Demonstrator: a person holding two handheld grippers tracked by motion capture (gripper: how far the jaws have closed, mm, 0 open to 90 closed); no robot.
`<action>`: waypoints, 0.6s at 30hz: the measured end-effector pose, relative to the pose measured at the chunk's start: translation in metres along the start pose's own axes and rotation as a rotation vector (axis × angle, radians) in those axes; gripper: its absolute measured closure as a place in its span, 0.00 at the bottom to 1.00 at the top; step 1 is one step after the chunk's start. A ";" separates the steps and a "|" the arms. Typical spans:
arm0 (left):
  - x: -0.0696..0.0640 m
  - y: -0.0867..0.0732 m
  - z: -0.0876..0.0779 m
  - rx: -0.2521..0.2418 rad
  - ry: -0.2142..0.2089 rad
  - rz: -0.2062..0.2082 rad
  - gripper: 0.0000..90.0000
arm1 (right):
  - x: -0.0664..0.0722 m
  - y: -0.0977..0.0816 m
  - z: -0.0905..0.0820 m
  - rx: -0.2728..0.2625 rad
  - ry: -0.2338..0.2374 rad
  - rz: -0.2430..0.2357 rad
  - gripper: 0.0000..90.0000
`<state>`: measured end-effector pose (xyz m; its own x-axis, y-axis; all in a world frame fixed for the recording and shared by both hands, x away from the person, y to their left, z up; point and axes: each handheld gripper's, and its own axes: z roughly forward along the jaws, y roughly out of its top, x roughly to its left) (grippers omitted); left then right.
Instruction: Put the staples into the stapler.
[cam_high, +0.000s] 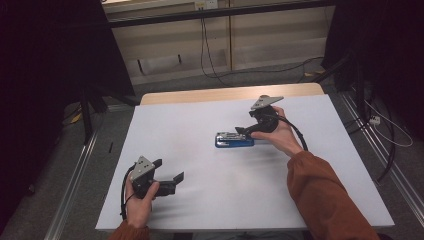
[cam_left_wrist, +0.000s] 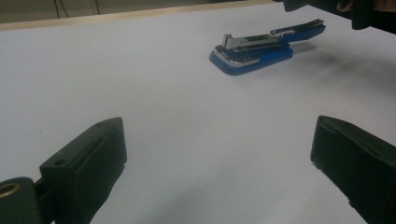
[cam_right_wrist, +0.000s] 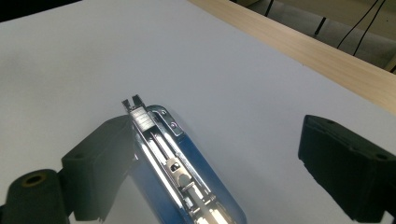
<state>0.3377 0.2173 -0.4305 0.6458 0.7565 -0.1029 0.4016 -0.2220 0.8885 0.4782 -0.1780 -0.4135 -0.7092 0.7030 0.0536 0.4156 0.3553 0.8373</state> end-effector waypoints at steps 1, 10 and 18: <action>0.000 0.000 0.000 -0.002 0.000 0.000 0.04 | 0.000 -0.001 -0.002 -0.003 -0.001 0.008 0.10; -0.002 0.001 0.001 -0.007 0.003 0.003 0.04 | 0.005 -0.013 -0.013 -0.041 -0.037 0.045 0.08; -0.002 0.002 0.000 -0.020 0.007 -0.005 0.04 | 0.011 -0.024 -0.030 -0.093 -0.144 0.061 0.08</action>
<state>0.3368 0.2154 -0.4287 0.6396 0.7616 -0.1041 0.3918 -0.2065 0.8966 0.4437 -0.1972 -0.4164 -0.5927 0.8048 0.0327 0.3956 0.2555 0.8822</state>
